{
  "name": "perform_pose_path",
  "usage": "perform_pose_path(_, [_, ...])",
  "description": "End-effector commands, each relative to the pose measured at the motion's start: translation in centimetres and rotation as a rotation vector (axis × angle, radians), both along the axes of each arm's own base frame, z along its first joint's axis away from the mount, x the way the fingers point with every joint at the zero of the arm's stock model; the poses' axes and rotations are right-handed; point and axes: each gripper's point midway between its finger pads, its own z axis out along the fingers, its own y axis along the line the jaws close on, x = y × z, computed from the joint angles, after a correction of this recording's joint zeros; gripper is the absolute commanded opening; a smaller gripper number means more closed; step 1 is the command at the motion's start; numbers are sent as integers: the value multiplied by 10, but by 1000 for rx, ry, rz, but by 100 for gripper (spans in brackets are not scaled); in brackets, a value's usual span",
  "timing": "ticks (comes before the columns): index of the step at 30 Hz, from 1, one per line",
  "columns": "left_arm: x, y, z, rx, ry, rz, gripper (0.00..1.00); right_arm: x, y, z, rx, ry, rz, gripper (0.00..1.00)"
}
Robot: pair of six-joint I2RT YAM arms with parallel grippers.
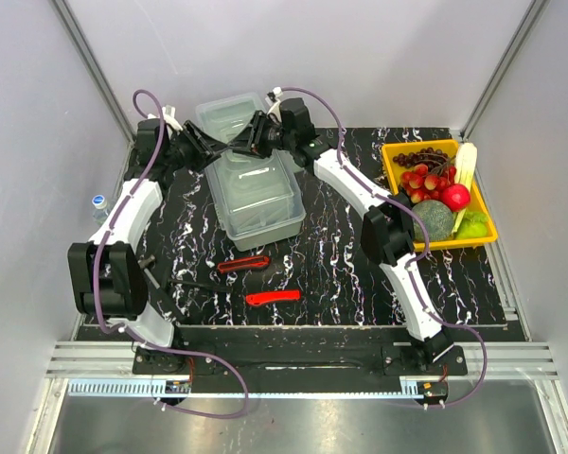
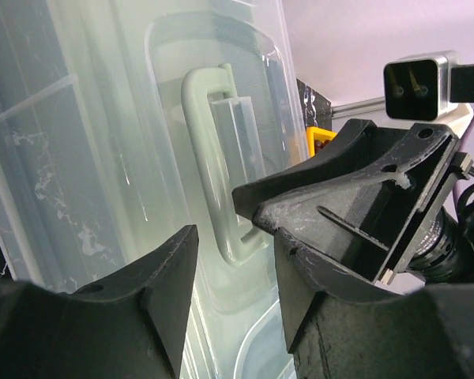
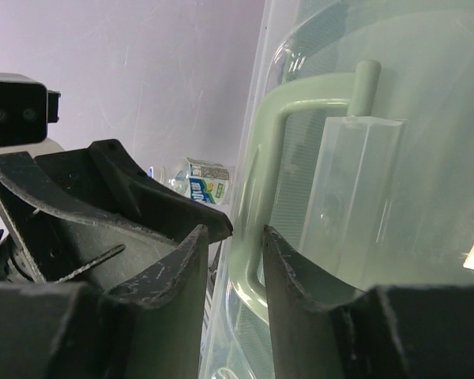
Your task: Pack the tool kit
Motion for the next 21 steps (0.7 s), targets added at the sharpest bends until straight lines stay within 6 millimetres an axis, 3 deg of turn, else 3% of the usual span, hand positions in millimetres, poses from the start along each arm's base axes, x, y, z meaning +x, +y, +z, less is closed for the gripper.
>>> perform_pose_path(1, [20, 8, 31, -5, -104, 39, 47, -41, 9, 66, 102, -79, 123, 38])
perform_pose_path(14, [38, 3, 11, -18, -63, 20, 46, -41, 10, 67, 120, -81, 133, 36])
perform_pose_path(21, [42, -10, 3, -29, -45, -25, 45, -42, 10, 68, 122, -91, 132, 35])
